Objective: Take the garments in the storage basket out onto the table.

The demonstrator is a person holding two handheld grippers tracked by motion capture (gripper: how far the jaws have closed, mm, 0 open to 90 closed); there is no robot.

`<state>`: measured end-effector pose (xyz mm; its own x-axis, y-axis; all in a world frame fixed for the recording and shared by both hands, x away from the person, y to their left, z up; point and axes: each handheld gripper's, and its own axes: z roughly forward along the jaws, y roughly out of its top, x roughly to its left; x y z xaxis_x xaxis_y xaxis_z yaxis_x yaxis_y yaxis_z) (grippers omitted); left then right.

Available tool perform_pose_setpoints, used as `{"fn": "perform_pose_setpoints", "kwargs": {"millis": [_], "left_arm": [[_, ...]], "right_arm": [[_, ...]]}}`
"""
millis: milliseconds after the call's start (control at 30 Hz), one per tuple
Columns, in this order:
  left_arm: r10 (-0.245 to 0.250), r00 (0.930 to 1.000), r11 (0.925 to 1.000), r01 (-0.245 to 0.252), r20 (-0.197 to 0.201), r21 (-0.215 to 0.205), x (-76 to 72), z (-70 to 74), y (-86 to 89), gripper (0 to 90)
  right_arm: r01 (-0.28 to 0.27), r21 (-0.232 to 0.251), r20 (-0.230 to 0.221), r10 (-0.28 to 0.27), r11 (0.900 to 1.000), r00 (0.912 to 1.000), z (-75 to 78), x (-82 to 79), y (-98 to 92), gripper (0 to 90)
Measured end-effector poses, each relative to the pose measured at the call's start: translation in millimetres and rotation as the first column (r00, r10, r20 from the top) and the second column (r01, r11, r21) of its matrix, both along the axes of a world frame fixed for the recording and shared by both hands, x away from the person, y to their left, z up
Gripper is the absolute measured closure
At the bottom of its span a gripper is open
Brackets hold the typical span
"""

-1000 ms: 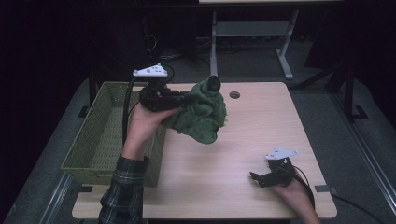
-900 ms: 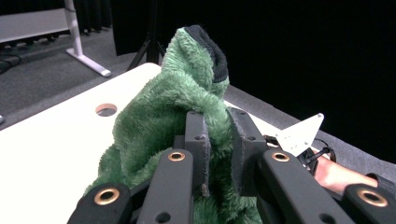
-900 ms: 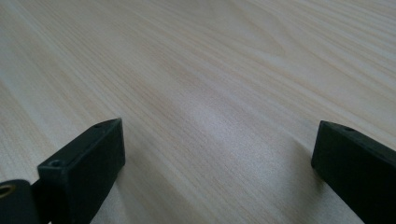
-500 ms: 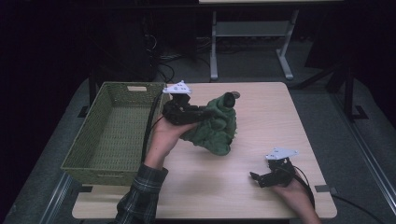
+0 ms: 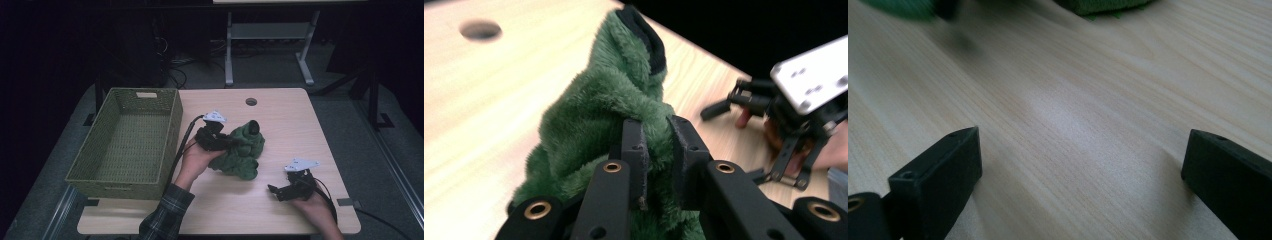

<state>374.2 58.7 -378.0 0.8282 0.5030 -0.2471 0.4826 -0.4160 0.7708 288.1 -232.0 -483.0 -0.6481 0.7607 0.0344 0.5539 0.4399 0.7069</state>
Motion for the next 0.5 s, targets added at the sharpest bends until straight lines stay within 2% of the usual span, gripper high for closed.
{"fn": "perform_pose_setpoints", "kwargs": {"millis": [133, 333, 500], "left_arm": [[-0.022, 0.9991, 0.999, 0.023, -0.036, 0.039, -0.5, -21.7, -8.5, 77.8], [-0.053, 0.9951, 0.996, 0.059, -0.084, 0.067, -1.6, -48.4, -18.6, 77.7], [-0.064, 0.9931, 0.9936, 0.073, -0.098, 0.086, -1.0, -64.0, -24.6, 77.2]], "right_arm": [[0.0, -0.001, -0.001, 0.0, 1.0, 1.0, 0.1, -0.1, 0.0, 2.5], [-0.001, -0.001, 0.0, 0.001, 1.0, 1.0, 0.1, 0.0, -0.1, 2.5], [-0.001, 0.0, 0.0, 0.001, 1.0, 1.0, 0.0, 0.0, -0.1, 2.5]]}}
